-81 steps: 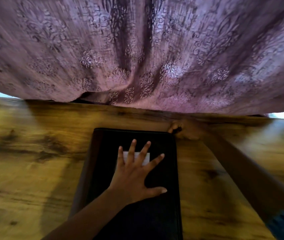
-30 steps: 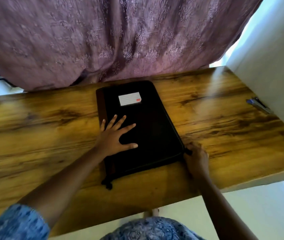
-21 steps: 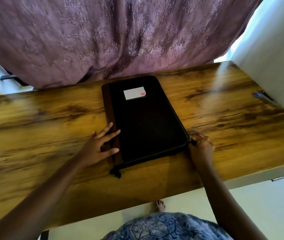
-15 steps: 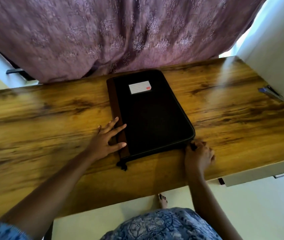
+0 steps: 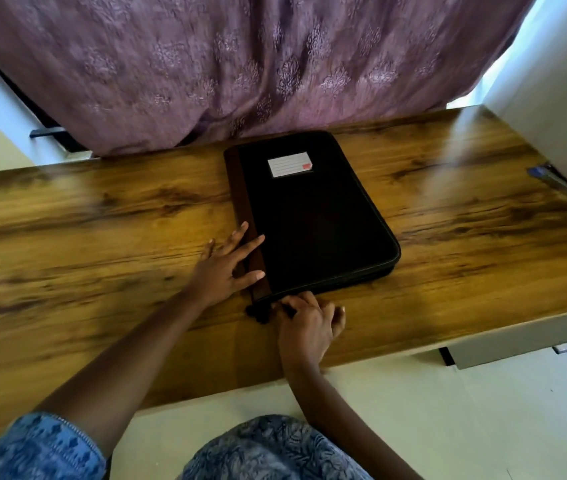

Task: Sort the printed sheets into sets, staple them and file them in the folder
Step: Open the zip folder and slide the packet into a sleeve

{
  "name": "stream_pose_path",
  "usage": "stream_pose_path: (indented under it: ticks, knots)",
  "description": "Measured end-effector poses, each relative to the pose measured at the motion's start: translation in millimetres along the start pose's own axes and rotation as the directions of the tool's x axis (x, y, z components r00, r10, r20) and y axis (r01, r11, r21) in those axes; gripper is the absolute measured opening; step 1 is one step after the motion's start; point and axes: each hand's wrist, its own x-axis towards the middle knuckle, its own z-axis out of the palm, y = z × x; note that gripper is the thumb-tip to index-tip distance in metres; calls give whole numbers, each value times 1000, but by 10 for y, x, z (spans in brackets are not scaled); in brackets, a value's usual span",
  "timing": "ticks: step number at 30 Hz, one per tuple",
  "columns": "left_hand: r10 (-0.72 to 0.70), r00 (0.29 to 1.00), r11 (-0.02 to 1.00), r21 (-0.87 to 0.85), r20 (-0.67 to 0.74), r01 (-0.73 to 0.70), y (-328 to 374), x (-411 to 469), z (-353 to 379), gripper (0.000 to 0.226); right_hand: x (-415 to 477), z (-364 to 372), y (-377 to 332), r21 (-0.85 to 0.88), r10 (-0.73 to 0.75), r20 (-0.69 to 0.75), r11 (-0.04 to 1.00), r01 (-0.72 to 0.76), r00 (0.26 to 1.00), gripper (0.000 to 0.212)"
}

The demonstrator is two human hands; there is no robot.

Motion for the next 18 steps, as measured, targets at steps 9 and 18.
stream_pose_path:
  ticks: [9,18]
  knots:
    - [-48,999,995,-89,-24,46,86,-68,-33,78,17,-275,216,-48,-243,328,961,273,913,38]
    - [-315,939,903,-348,-138,252,411,-92,14,59,1323,-1076,601,63,-383,-84,919,389,920,23]
